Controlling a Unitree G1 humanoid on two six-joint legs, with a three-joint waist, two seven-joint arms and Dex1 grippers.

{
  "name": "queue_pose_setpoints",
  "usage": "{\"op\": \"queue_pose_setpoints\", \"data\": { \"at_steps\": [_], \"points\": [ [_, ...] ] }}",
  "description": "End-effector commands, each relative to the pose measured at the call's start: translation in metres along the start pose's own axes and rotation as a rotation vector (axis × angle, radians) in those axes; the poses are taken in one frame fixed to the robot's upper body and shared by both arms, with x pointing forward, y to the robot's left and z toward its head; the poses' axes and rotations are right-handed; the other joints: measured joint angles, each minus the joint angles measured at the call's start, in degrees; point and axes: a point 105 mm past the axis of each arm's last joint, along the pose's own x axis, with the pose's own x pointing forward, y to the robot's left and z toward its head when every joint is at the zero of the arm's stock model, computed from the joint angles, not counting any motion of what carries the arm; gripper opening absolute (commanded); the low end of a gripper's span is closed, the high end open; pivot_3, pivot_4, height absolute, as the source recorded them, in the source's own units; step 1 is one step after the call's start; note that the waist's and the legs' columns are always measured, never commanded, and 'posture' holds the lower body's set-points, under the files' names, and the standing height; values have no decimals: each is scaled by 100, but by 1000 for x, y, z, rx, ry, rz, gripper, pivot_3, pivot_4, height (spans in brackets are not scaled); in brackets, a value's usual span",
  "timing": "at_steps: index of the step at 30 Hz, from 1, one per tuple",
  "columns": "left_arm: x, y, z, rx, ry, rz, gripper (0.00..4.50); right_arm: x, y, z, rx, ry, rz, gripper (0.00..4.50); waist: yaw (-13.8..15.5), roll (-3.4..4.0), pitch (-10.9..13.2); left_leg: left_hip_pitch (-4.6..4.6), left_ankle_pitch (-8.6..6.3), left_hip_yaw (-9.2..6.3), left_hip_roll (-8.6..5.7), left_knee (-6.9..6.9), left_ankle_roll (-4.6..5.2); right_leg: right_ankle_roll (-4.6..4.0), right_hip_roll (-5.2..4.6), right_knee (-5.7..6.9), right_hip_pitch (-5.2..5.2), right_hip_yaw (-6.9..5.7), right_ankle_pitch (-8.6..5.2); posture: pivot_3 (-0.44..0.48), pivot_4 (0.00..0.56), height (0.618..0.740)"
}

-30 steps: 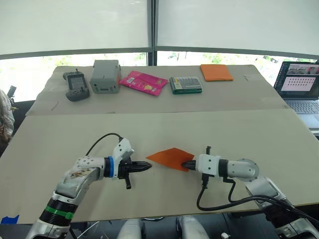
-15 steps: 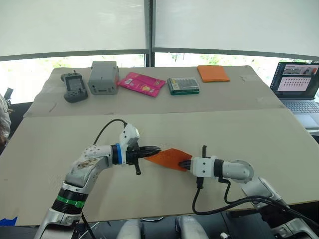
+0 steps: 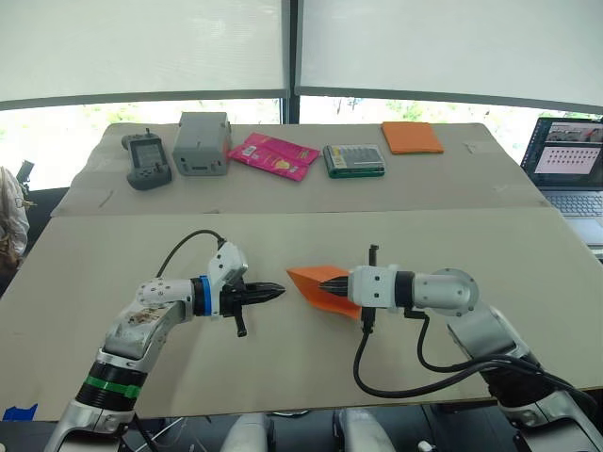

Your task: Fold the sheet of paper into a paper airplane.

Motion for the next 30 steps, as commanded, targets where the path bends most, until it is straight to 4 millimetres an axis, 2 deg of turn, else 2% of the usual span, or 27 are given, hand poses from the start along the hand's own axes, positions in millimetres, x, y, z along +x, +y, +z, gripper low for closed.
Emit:
{"op": "queue_pose_setpoints", "data": {
  "at_steps": [1,4,6,11,16,19,24,30],
  "points": [
    [1,-3,7,28,-25,-10,0,0,-18,1,15,-15,-65,61,-3,1,1,1,0,0,0,0,0,0,0,0,1,0,0,0,150,740],
    [2,-5,6,24,-29,-9,0,-7,-43,9,48,-56,-123,61,-20,2,4,-3,0,0,0,0,0,0,1,3,-5,0,0,0,150,740],
    [4,-5,3,20,-28,-2,0,-11,-50,5,49,-34,-127,61,-23,4,5,-6,0,-1,0,0,0,0,1,5,-8,0,0,0,150,740],
    [12,-7,-2,15,-21,-1,0,-3,-40,-21,79,65,-45,61,-10,4,5,-7,0,-7,1,-3,0,0,0,2,-5,-7,0,0,150,740],
    [32,-3,-9,6,1,57,0,19,-37,-26,180,41,-35,61,-23,4,5,-9,0,-4,-2,-1,0,0,-1,5,-7,-4,1,0,150,740],
    [46,-7,-10,-10,5,63,0,25,-31,-24,186,37,-6,61,-26,5,5,-12,0,-5,-3,-1,0,0,-1,8,-11,-4,1,0,150,740],
    [57,-15,-17,-48,30,56,0,18,-25,-23,189,42,8,61,-18,5,5,-18,0,-9,-4,0,0,0,-4,10,-14,-6,1,0,150,740],
    [58,-19,-41,-78,134,66,0,0,-34,-25,163,66,-44,61,-18,5,5,-13,0,-10,-7,0,0,0,-6,10,-9,-5,1,0,150,740]
  ]
}}
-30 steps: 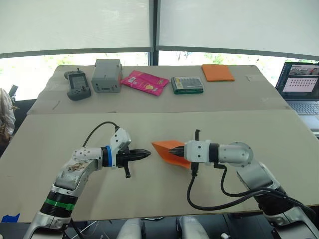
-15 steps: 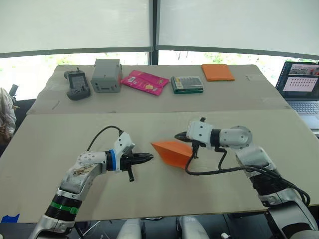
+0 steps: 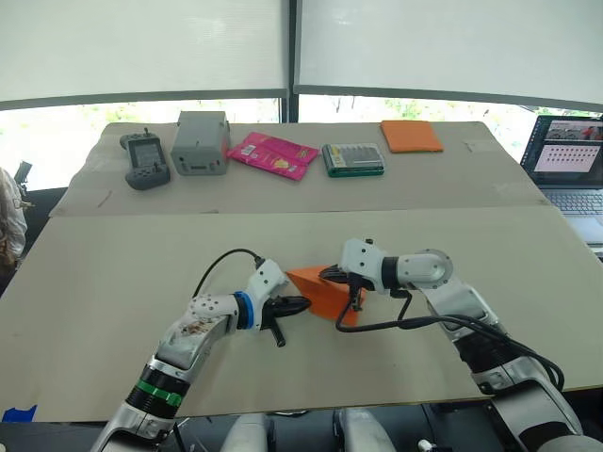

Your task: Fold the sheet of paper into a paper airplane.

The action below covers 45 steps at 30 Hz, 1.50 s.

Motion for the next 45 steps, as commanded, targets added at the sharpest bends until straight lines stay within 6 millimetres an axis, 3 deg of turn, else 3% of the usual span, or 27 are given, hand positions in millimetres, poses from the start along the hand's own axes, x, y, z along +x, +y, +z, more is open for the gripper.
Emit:
{"op": "queue_pose_setpoints", "data": {
  "at_steps": [1,6,10,17,29,34,40,45],
  "points": [
    [2,-4,-12,-8,53,3,0,-16,-12,9,-32,-22,-57,61,1,0,0,2,0,0,0,0,0,0,0,0,1,0,0,0,150,740],
    [-1,-7,-20,-39,71,14,0,-21,6,4,50,-30,-17,61,-1,0,0,6,0,-1,3,-1,0,0,1,-3,6,0,0,0,150,740],
    [-2,-9,-24,-56,77,21,0,-15,29,7,139,-74,10,61,-7,0,0,7,0,-2,6,-3,0,0,2,-3,7,0,0,0,150,740],
    [-4,-10,-24,-66,73,19,0,-10,49,-5,235,-57,39,61,-3,0,-1,19,0,0,7,-3,0,1,4,-2,16,1,-1,0,150,740],
    [-51,-6,-11,-70,67,-9,0,-11,65,-39,206,52,28,61,-14,1,-1,27,-1,2,13,-7,0,-3,9,1,16,1,-7,0,150,740],
    [-63,-2,17,-105,-53,-47,0,-17,73,-47,163,49,8,61,42,0,0,26,0,1,8,-4,0,-1,2,-1,19,-1,-9,0,150,740],
    [-72,23,64,-153,-237,-30,0,-14,82,-52,32,37,-56,61,73,-2,-1,29,0,0,0,0,-1,1,1,0,25,-2,-9,0,150,740],
    [-61,35,73,-126,-222,-25,0,-12,87,-55,-123,49,-91,61,3,-3,-2,37,0,2,-9,-2,-1,2,5,2,30,1,-10,0,150,740]
  ]
}}
